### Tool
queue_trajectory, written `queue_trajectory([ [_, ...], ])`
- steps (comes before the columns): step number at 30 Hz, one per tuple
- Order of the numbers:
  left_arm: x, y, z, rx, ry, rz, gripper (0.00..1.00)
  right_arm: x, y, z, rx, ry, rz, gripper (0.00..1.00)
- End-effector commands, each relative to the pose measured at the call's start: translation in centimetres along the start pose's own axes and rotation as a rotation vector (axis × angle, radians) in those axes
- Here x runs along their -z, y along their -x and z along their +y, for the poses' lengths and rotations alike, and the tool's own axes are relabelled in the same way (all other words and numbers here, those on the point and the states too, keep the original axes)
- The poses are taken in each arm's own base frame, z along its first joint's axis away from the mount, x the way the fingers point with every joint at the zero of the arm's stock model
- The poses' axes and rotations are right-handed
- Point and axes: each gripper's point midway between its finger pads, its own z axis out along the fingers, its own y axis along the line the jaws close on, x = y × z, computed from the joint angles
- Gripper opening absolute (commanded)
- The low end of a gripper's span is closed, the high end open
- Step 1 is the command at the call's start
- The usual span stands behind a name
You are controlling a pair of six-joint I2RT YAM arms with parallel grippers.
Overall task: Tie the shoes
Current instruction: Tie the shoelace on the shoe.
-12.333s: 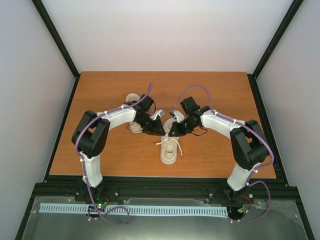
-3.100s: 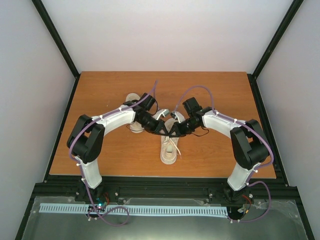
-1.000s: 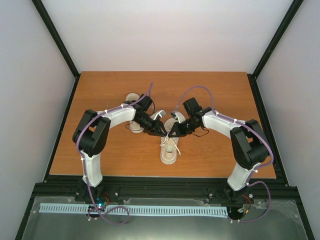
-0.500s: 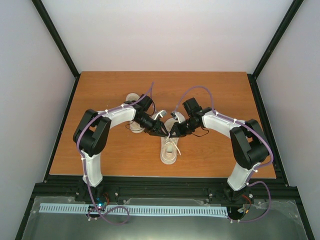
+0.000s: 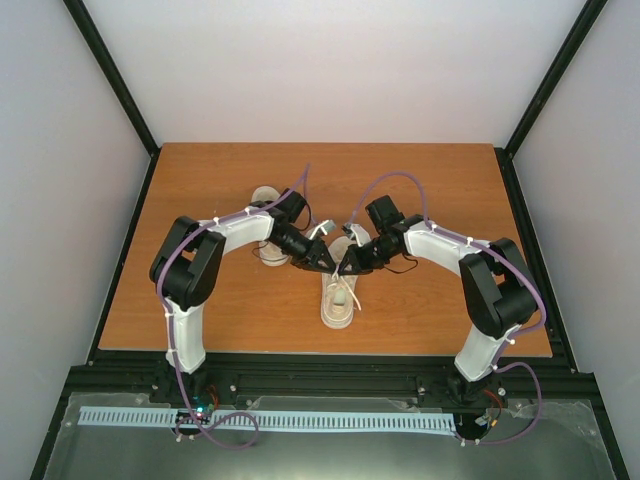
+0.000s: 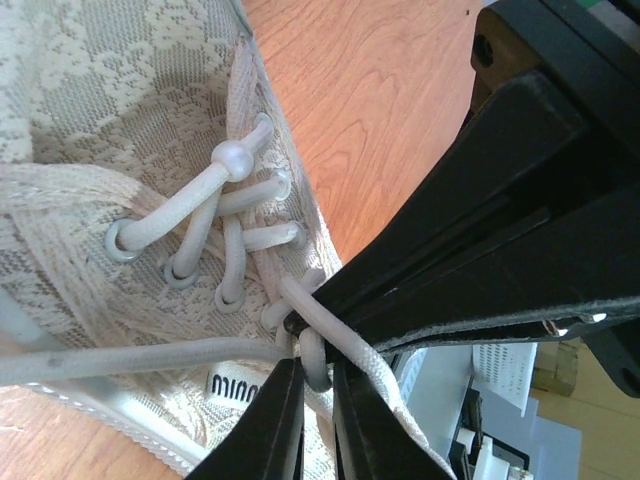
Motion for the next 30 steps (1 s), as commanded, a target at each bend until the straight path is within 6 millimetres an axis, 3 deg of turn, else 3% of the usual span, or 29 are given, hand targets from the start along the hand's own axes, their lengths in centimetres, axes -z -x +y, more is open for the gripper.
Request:
queue_trajectory([
  [1, 0.2, 1.6, -0.8, -0.070, -0.038, -0.025, 0.09, -0.4, -0.4, 0.7, 0.012, 0.044, 0.022, 0.03],
  [5, 0.2, 1.7, -1.0, -0.074, -0.047, -0.025, 0.01, -0.3, -0.3, 0.6, 0.015, 0.033, 0.013, 0.03],
  [11, 0.6, 1.6, -0.7, -0.060, 0.000, -0.057, 0.01, 0.6, 0.2, 0.4, 0.016, -0.028, -0.020, 0.06],
  [21, 1.4, 1.9, -0.3, -0.013, 0.075, -0.114, 0.01, 3.8, 0.0, 1.2, 0.055, -0.112, -0.081, 0.38],
  [30, 1.6, 1.9, -0.7, 0.000, 0.066, -0.117, 0.01, 5.6, 0.6, 4.8, 0.300, -0.231, -0.155, 0.57],
])
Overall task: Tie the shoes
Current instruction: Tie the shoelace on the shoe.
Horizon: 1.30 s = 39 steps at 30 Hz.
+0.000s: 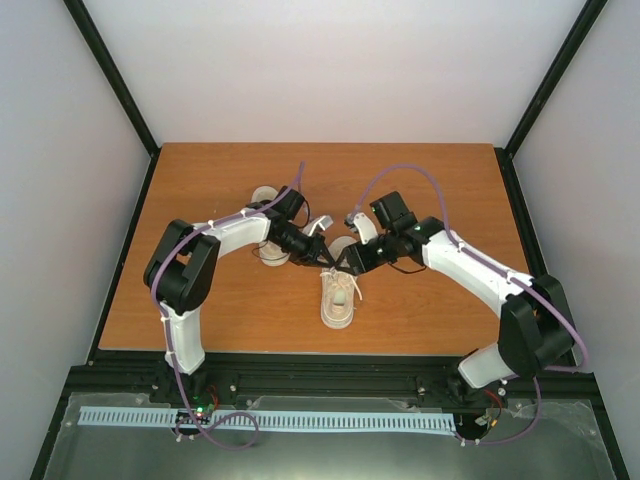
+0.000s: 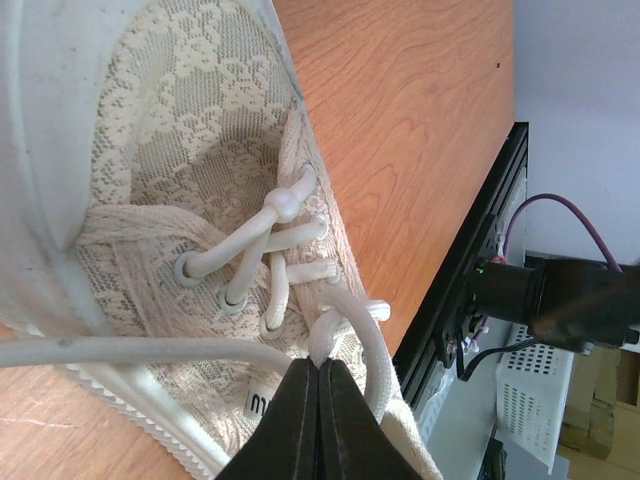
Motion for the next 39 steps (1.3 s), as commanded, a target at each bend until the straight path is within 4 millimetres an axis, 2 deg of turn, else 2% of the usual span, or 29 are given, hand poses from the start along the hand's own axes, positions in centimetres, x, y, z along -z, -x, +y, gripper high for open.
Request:
queue_trajectory([
  [1, 0.9, 0.6, -1.3, -0.023, -0.013, -0.033, 0.01, 0.6, 0.6, 1.9, 0.161, -0.090, -0.034, 0.59],
  [5, 0.9, 0.5, -1.2, -0.017, -0.012, -0.028, 0.01, -0.2, 0.8, 3.5, 0.255, -0.140, -0.034, 0.64],
  [12, 0.8, 0.4, -1.1, -0.014, -0.009, -0.022, 0.01, -2.7, 0.7, 3.5, 0.324, -0.182, 0.021, 0.64],
  [16, 0.8, 0.3, -1.0, -0.013, -0.006, -0.021, 0.01, -3.9, 0.5, 3.8, 0.354, -0.177, 0.056, 0.54],
  [21, 0.8, 0.5, -1.0, -0.011, -0.005, -0.024, 0.01, -4.6, 0.3, 3.8, 0.368, -0.190, 0.075, 0.48],
  [23, 0.8, 0.5, -1.0, -0.012, -0.003, -0.026, 0.01, -4.7, 0.2, 3.1, 0.352, -0.231, 0.080, 0.37],
  [25, 0.9, 0.6, -1.0, -0.015, -0.003, -0.029, 0.01, -4.9, 0.0, 2.5, 0.339, -0.258, 0.094, 0.31],
  [30, 0.7, 0.7, -0.8, -0.006, 0.002, -0.033, 0.01, -5.0, 0.2, 2.2, 0.327, -0.271, 0.087, 0.05],
  [34, 0.9, 0.8, -0.7, -0.006, 0.019, -0.041, 0.01, -4.4, 1.0, 1.8, 0.296, -0.295, 0.055, 0.03],
  [39, 1.4, 0.8, 0.0, -0.007, 0.083, -0.071, 0.01, -2.6, 2.2, 0.2, 0.140, -0.255, -0.009, 0.03],
])
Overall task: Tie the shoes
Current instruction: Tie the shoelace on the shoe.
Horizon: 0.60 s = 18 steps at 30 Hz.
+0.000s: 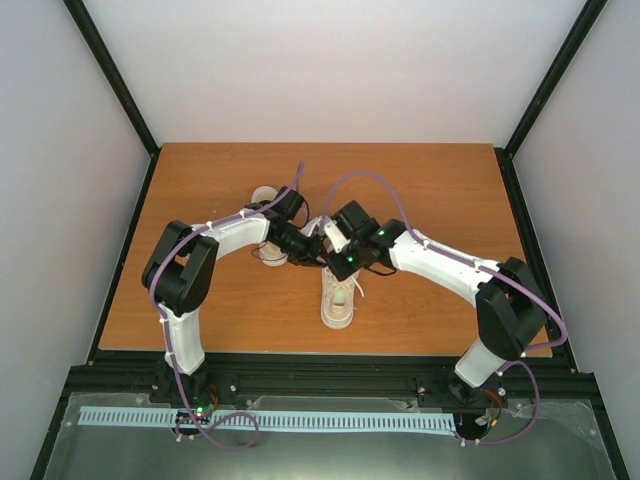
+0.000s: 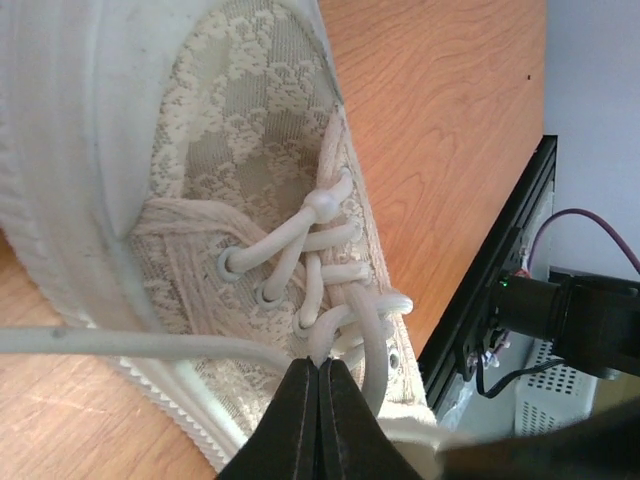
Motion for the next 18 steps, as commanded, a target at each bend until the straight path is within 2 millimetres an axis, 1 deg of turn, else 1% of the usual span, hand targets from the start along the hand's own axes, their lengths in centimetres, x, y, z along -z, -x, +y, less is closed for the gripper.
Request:
queue_trajectory([
  [1, 1.3, 0.6, -0.3, -0.015, 0.054, -0.060, 0.01, 1.8, 1.3, -2.7, -0.166, 0.024, -0.076, 0.03],
  [4, 1.6, 0.5, 0.5, 0.002, 0.105, -0.082, 0.01, 1.7, 0.4, -3.9, -0.259, 0.062, -0.060, 0.03],
  [11, 2.4, 0.2, 1.1, 0.019, 0.161, -0.120, 0.01, 1.4, -1.4, -7.0, -0.409, 0.076, -0.029, 0.03],
  [18, 3.2, -0.5, 1.9, 0.027, 0.228, -0.148, 0.01, 0.6, -2.7, -8.6, -0.488, 0.071, 0.016, 0.03],
])
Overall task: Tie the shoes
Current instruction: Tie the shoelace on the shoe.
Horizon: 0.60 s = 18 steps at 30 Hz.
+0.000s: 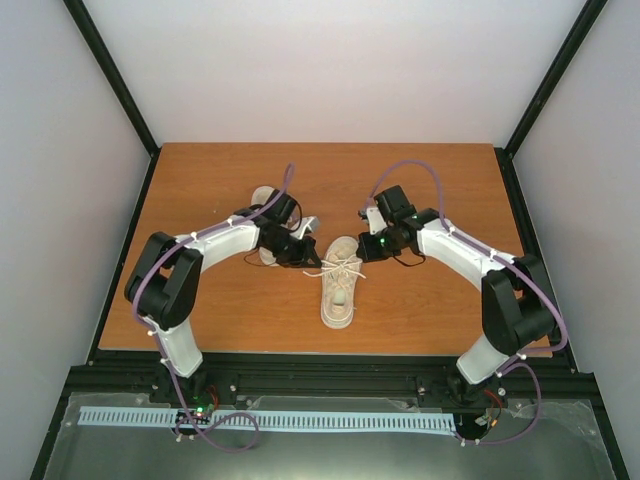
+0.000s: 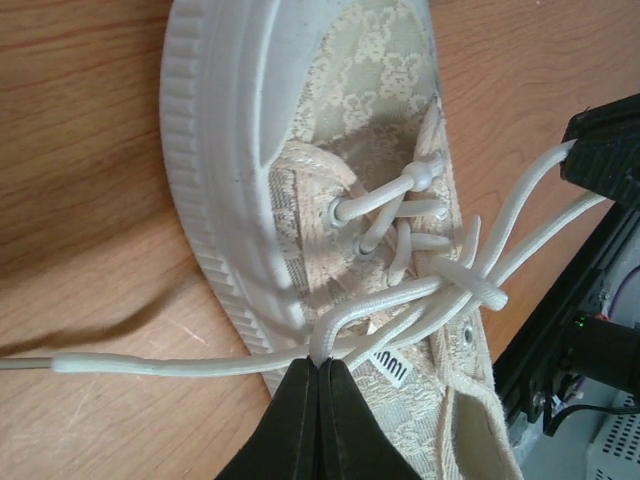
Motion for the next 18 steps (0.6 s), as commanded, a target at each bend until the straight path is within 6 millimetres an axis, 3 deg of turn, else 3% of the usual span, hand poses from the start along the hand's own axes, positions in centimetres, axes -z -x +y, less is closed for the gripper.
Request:
queue_trajectory([
  [1, 1.2, 0.3, 0.4, 0.005, 0.056, -0.054, 0.01, -0.7, -1.0, -1.1, -0.069, -0.004, 0.048, 0.03],
  [18, 1.7, -1.6, 3.9, 0.103, 0.191, -0.053, 0.01, -1.0, -2.3, -4.2, -0.172, -0.083, 0.090, 0.03],
])
